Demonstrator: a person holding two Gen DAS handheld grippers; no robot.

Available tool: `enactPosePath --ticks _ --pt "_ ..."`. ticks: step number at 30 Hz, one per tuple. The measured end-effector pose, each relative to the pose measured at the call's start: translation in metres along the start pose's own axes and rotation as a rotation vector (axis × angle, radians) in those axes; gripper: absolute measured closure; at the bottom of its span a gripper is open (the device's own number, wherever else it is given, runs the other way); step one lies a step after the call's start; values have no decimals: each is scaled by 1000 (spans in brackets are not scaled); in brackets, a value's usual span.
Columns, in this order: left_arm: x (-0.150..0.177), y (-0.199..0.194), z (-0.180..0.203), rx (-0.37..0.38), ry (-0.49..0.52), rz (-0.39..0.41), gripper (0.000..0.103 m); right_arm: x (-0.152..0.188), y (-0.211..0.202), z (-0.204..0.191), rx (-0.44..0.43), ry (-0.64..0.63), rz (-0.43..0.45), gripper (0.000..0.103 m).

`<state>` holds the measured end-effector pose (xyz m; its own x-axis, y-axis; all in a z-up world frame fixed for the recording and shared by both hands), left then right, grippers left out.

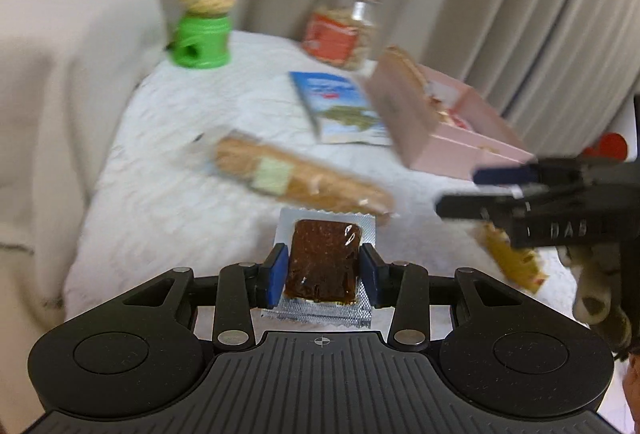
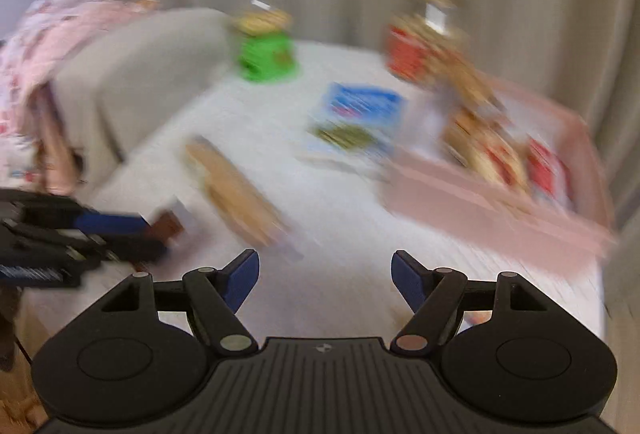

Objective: Organize snacks
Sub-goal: 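Grasp the wrapped bread loaf with the right tool while the left tool holds the jerky, then lift the bread loaf with the right tool while the left tool holds the jerky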

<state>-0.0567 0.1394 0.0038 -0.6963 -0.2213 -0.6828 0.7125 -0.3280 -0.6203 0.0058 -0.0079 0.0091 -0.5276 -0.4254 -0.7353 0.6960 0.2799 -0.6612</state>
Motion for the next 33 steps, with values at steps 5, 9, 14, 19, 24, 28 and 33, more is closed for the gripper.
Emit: enactPosePath --ticks 5,9,14,19,24,28,33 --pt "9 -10 -18 -17 -40 17 59 -28 42 -41 -39 -76 -4 29" --pt "14 -13 -20 -10 -55 15 59 -28 81 -62 -50 -81 -116 45" --pt "17 -13 -16 14 -55 17 59 -19 75 -62 -38 -75 -151 64" --pt "17 -5 -3 60 -40 13 59 13 36 -37 30 -48 -143 66" --pt "18 2 16 94 -3 0 59 59 0 -11 20 20 -187 66" --pt "19 8 26 105 20 -13 59 79 -21 -15 -65 24 -210 61" --pt "22 11 29 99 22 -23 59 74 -20 -23 0 12 -166 43"
Point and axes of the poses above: each gripper's, at about its wrist camera, not at the fingertips, and y roughly the way its jaws point, z to its right, x to its underside, the point moved 6 cm from there along y, roughly the way its jaws point, and after that the axes turned 9 degrees about x, right-handed, at the moved point
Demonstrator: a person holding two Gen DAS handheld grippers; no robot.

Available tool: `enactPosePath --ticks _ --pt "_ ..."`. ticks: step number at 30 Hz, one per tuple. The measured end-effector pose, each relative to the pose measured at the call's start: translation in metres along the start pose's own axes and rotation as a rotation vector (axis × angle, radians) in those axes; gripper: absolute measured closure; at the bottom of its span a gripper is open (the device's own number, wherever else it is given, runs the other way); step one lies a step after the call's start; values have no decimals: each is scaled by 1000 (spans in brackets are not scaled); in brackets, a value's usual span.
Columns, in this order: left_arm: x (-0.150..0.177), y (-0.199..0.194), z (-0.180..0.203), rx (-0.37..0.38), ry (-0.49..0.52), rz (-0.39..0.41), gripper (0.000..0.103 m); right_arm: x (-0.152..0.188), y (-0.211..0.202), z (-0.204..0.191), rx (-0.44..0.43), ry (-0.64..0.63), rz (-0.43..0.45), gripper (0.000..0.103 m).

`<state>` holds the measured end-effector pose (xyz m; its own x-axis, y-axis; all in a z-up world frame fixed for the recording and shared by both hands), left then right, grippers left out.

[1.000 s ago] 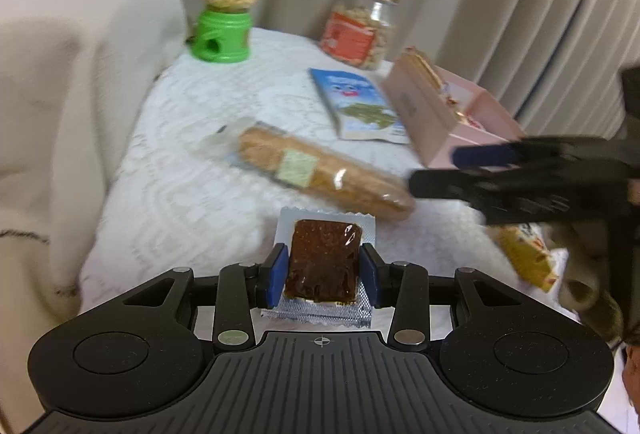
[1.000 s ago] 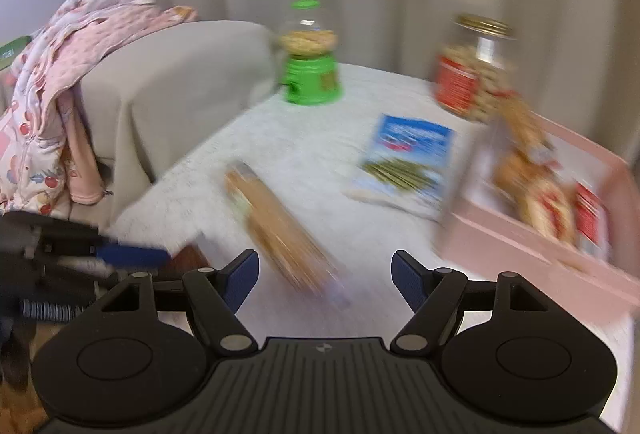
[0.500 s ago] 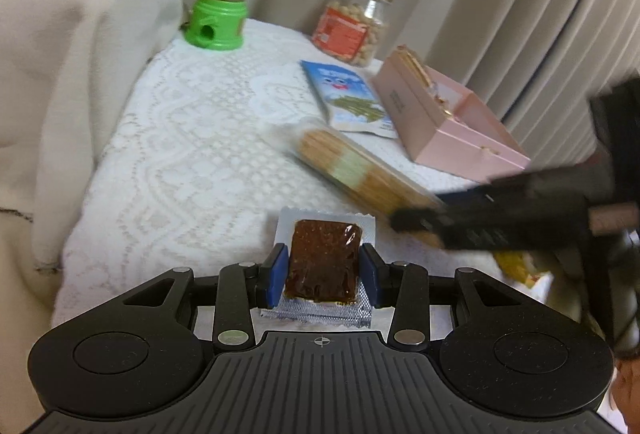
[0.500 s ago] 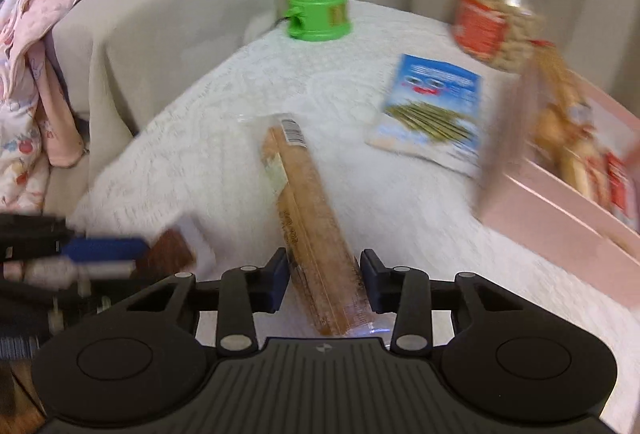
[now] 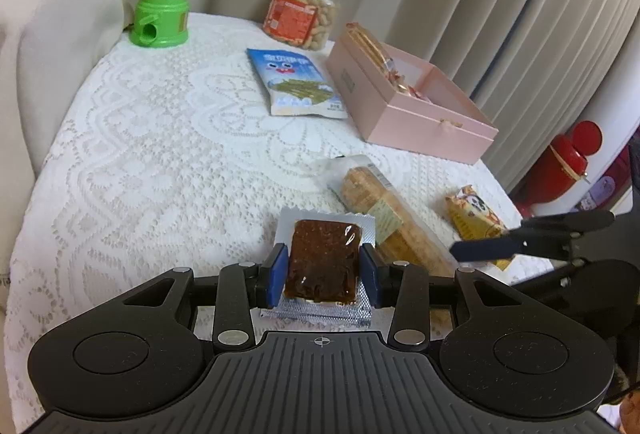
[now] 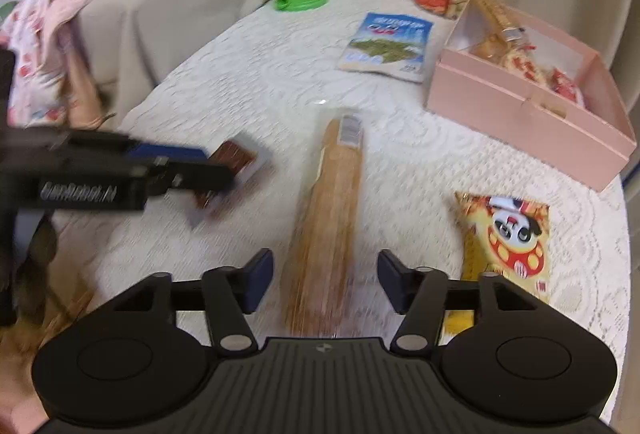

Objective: Organize snacks
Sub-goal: 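Lift the bread loaf with the right tool while the left tool holds the jerky, then carry the jerky and bread loaf over the pink box with both tools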

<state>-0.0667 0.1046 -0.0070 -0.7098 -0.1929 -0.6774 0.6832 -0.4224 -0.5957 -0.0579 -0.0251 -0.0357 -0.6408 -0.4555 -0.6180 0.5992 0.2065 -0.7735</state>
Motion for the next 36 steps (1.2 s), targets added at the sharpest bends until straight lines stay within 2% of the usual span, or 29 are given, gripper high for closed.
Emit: enactPosePath --ticks 3,4,6,7,8,13,17,28,33,36 --pt "1 -1 -5 -13 -15 5 59 -7 9 -3 18 16 9 37" --pt "2 -1 -7 -16 -22 7 59 -8 15 -4 32 19 12 31" --pt "3 -3 -11 -19 -31 15 59 -9 27 -6 84 23 1 29" --pt "3 -5 -13 -14 -38 24 59 -8 32 -7 103 20 -12 24" --pt "2 -7 -15 -8 -47 33 59 -10 34 -6 117 36 1 18" --pt "5 -9 -23 2 -84 51 59 -23 48 9 159 189 -45 12" --pt "9 -8 -27 23 -102 51 59 -24 56 13 200 242 -53 1" --pt "11 -8 -30 46 -123 64 59 -20 56 8 227 239 -8 0" --pt "12 -7 -29 37 -117 63 59 -30 58 4 202 158 -9 1" --pt "12 -6 -28 30 -108 61 59 -39 62 0 200 118 14 7"
Point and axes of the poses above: each gripper's, at about its wrist camera, not at the fingertips, and y roughly the way its jaws point, z to its right, x to its underside, the point moved 6 cm from there along y, roughly the way its jaws point, and after that the axes turned 9 degrees about x, right-handed, at the moved point
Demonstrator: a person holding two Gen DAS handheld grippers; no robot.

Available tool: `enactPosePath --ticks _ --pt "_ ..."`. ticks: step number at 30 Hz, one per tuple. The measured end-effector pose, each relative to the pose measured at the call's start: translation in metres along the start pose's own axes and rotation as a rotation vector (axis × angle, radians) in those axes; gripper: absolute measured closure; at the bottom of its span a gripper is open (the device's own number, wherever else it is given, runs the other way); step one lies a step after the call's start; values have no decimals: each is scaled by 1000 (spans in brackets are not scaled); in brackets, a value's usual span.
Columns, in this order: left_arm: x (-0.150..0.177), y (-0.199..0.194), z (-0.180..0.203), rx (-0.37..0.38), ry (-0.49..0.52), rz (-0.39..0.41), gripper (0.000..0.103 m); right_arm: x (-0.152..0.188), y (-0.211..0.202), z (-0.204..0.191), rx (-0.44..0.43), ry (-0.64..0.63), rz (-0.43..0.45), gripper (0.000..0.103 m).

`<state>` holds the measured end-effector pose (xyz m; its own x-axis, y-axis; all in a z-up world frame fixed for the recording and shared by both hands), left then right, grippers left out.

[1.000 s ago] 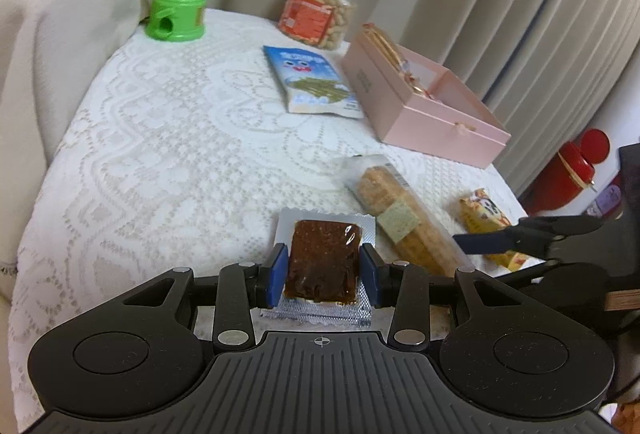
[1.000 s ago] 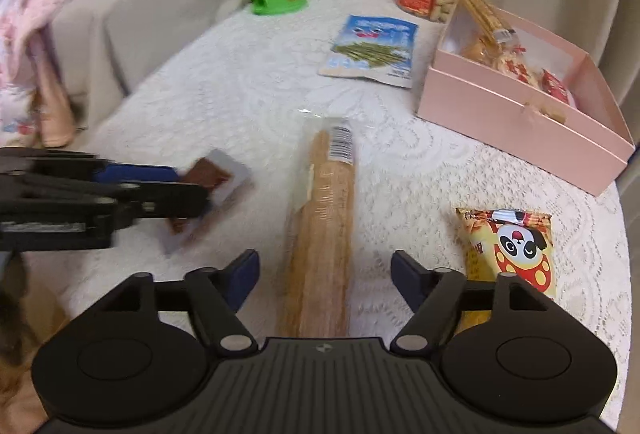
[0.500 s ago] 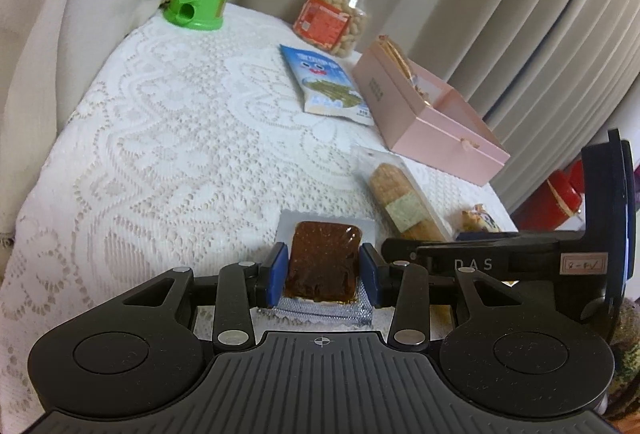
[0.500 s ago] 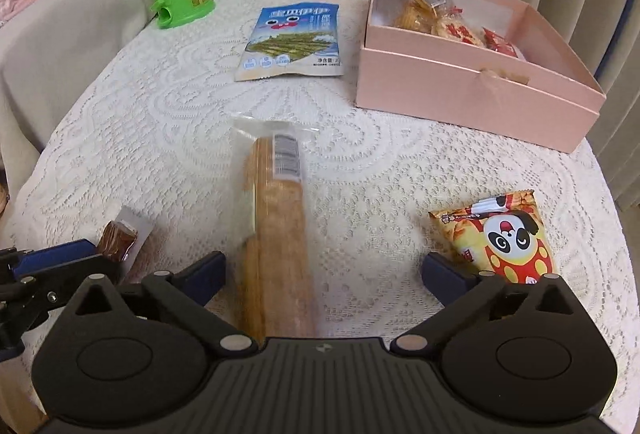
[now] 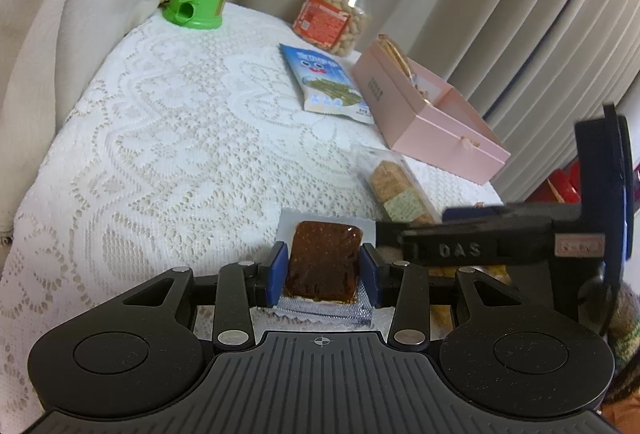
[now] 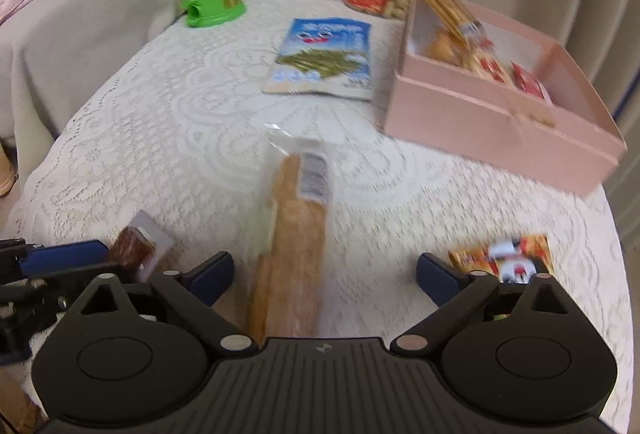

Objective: Organize snacks
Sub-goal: 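Carry the jerky and bread loaf over the pink box with both tools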

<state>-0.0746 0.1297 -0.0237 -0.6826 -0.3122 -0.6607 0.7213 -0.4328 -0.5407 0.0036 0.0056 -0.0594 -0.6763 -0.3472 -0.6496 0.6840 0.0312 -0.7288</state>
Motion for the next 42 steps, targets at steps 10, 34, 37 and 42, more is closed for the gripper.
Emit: enactPosePath --ticks 10,34,37,42 --pt "0 4 8 -40 38 -22 59 -9 -13 -8 -37 -63 46 70" --pt "-58 -16 159 -16 431 79 59 -23 -161 128 -86 214 415 73" --pt "-71 -7 173 7 478 77 59 -23 -175 146 -62 235 463 73" --pt "-128 11 186 47 458 126 59 -24 -184 167 -44 244 485 73"
Point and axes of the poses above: each gripper's, at about its wrist camera, not at the fingertips, and y roughly the way its jaws point, z to its right, x to its underside, the point moved 6 cm from there along y, roughly the way its jaws point, and after that the axes turned 9 degrees about x, right-handed, at the moved point
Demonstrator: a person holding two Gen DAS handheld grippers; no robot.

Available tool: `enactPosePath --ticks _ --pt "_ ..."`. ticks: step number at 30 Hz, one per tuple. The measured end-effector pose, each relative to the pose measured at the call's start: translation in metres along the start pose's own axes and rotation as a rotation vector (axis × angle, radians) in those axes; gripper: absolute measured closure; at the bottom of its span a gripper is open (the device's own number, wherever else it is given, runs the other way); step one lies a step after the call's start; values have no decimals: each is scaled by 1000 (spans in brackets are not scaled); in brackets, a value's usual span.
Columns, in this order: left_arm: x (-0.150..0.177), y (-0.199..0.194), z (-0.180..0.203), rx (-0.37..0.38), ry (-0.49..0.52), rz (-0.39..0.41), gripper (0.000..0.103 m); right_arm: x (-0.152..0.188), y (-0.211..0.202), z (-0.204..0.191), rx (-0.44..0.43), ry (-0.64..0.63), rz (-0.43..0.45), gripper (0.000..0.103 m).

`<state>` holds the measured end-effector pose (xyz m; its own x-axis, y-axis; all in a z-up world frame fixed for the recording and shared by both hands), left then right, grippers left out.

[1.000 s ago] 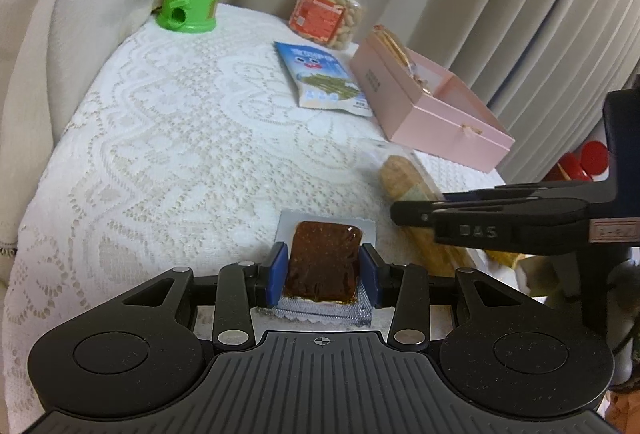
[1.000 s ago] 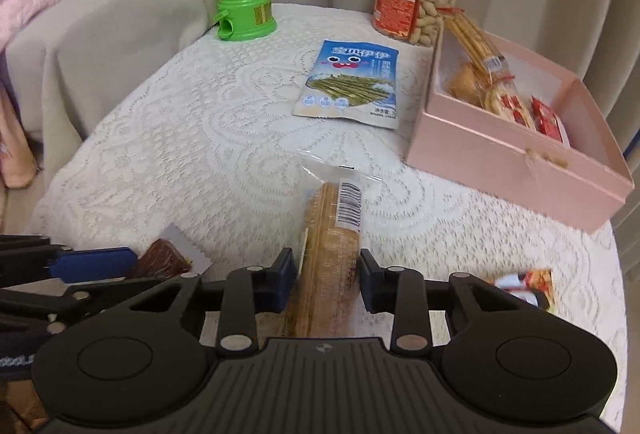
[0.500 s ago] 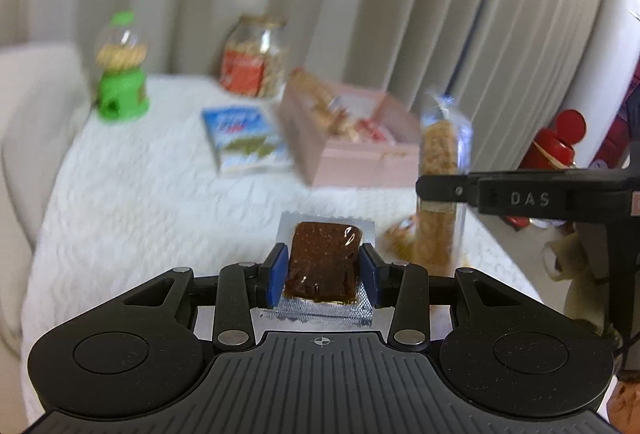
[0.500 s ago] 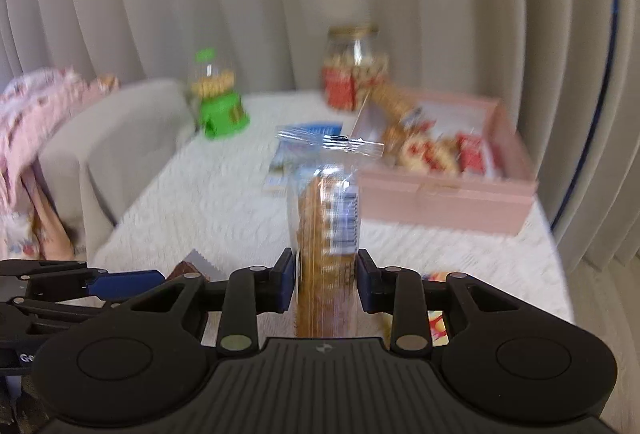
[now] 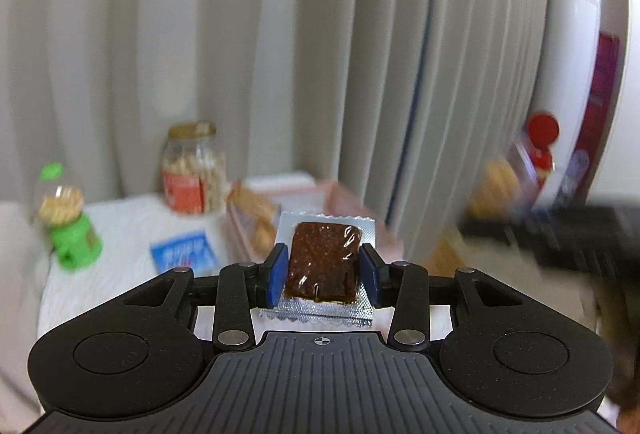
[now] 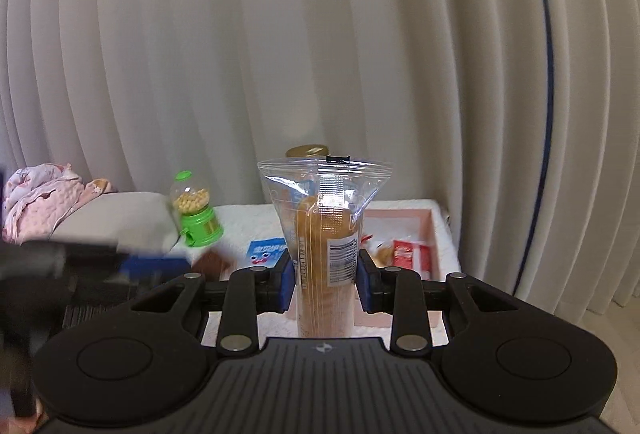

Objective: Organize snacks
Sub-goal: 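Carry the jerky and bread loaf over the pink box with both tools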

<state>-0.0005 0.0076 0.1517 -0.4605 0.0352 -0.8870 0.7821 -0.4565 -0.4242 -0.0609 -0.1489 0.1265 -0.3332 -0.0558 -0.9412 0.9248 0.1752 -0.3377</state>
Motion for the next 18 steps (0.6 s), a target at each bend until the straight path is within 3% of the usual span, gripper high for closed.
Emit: enactPosePath --ticks 4,6,9,14,18 --pt "-49 35 -23 47 -122 65 59 -6 0 9 34 -21 21 73" --pt "-62 66 -35 99 -204 49 59 -8 6 15 46 -23 16 73" --pt "-53 123 -55 134 -269 -62 59 -11 18 22 63 -16 -1 73" --pt "-34 131 -79 180 -314 31 59 -25 36 40 103 22 1 73" --pt "-10 113 -105 101 -321 26 59 -44 56 50 110 33 -21 73"
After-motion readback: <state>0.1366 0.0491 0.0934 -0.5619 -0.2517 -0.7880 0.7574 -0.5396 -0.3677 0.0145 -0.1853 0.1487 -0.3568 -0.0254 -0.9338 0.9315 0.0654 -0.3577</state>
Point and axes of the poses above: each gripper's, at about its wrist camera, not at the fingertips, and y roughly the way its jaws point, z to its right, x to its underside, the point moved 6 cm from there along y, roughly the way its jaws point, and after that the axes turned 9 degrees about x, right-handed, at the moved point
